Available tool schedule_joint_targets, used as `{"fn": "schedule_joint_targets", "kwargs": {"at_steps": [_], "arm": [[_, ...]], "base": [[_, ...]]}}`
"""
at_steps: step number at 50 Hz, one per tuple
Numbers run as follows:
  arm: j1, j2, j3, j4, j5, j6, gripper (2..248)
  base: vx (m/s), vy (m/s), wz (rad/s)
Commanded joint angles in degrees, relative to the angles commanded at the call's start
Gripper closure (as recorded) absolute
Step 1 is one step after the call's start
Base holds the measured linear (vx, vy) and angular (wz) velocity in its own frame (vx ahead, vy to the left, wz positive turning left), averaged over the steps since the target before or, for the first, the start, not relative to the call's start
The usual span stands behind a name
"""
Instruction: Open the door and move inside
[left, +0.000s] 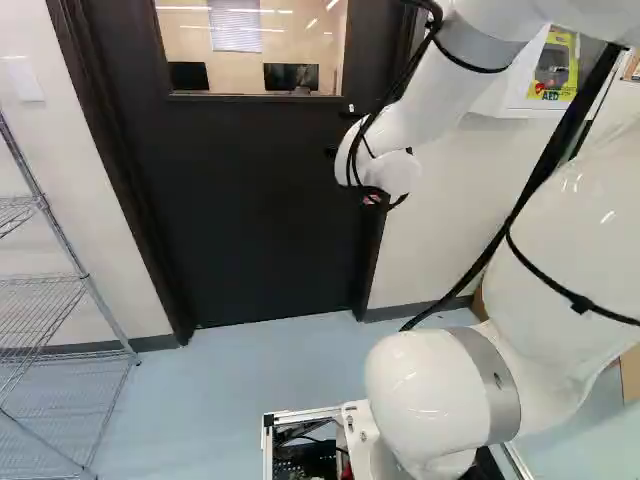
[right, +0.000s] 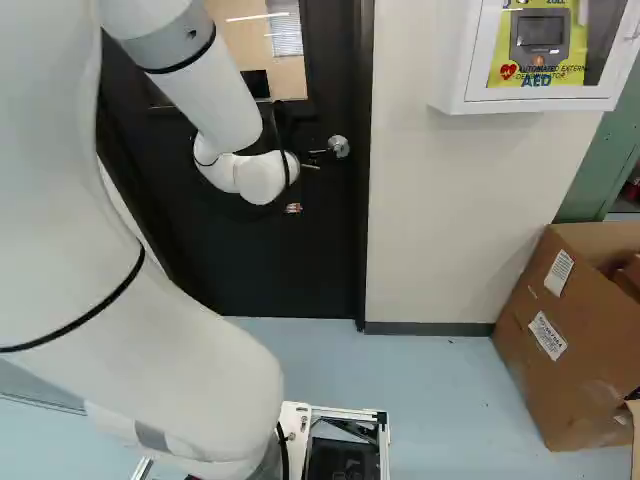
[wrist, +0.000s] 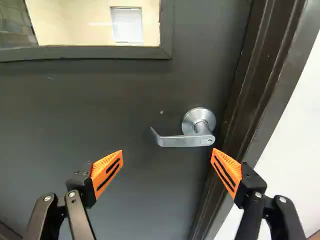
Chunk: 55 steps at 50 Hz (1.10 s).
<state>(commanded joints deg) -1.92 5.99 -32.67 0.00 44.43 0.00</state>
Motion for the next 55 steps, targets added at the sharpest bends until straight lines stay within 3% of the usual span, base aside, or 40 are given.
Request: {"fn": "schedule_joint_targets", "kwargs": {"at_steps": [18,45,55], "arm": [[0.04,-0.83,-2.96,0.00,0.00,0.00,3],[0.62,-7.34,-9.61,0.00,0.00,0.00,3],[0.84,-8.39,-10.20,0.00,0.00,0.00,3]], "base": [[0.000,0.000,0.000],[0.000,0.000,0.000],[0.000,0.000,0.000]]}}
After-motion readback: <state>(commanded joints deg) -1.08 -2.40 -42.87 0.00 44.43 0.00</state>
